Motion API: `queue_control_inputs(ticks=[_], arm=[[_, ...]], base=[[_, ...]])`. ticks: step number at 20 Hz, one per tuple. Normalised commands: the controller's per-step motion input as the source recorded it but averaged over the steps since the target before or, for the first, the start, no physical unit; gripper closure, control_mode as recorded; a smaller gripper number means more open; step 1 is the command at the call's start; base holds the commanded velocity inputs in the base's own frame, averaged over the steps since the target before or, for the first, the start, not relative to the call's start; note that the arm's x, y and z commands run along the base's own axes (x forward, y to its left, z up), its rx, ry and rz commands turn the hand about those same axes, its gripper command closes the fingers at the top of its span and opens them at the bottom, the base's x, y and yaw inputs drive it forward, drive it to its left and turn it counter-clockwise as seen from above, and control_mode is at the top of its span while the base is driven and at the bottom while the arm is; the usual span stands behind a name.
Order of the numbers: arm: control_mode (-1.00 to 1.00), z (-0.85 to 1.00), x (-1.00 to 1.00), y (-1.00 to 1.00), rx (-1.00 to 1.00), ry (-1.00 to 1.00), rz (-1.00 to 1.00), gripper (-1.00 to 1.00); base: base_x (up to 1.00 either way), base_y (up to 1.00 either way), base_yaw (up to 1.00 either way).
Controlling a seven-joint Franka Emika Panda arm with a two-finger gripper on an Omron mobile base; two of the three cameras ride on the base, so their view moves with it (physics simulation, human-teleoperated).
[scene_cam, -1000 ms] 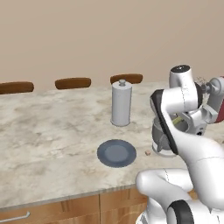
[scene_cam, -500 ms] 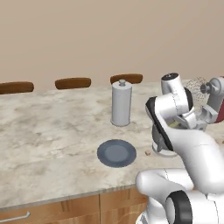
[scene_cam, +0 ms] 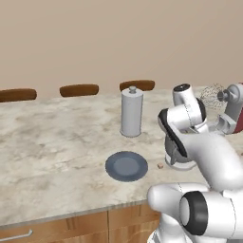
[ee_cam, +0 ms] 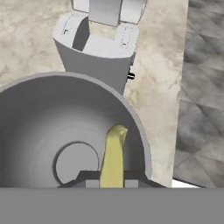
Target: Add butter and sugar cubes to the stand mixer bowl and then turn on the stand mixer to begin making frosting.
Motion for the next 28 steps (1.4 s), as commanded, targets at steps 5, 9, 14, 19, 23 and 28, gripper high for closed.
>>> queue_control_inputs(ticks=[5,9,14,19,23,28], arm=[[-1.0,-0.35,0.28,-0.02,0.0,0.02,0.0,1.0],[-1.0,-0.33,0.23,0.0,0.0,0.04,0.0,1.0],[-1.0,-0.3,0.2,0.0,0.0,0.03,0.0,1.0],[-1.0,-0.29,0.1,0.0,0.0,0.03,0.0,-1.0],[-1.0,-0.08,-0.01,0.0,0.0,-0.01,0.0,-1.0],[-1.0,0.04,-0.15,0.0,0.0,-0.06,0.0,-1.0]], base=[[0.0,0.0,0.0],[0.0,0.0,0.0],[0.0,0.0,0.0],[0.0,0.0,0.0],[0.0,0.0,0.0],[0.0,0.0,0.0]])
